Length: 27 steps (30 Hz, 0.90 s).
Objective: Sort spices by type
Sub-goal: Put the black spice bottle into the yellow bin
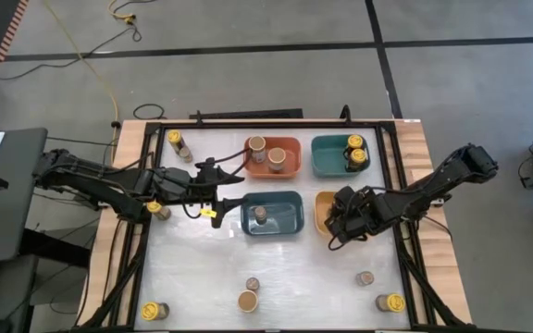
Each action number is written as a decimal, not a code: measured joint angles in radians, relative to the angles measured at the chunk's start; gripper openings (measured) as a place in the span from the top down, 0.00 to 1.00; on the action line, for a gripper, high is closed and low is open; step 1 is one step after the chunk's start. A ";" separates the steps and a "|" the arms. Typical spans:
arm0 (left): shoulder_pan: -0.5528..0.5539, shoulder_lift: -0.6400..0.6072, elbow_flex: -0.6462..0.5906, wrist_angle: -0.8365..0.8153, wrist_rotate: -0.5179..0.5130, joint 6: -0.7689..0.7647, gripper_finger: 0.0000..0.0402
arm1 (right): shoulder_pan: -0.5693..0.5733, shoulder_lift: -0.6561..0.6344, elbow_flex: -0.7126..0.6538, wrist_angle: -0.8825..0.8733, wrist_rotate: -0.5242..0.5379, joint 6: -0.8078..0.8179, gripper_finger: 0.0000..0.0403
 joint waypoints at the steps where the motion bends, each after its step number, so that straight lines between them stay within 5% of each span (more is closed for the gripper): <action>1: 0.000 0.000 0.000 -0.003 0.000 -0.003 0.30 | 0.004 0.000 0.000 0.000 0.000 0.000 0.39; 27: 0.000 0.001 0.000 -0.020 0.000 -0.009 0.30 | 0.011 -0.003 0.011 -0.006 0.000 -0.003 0.20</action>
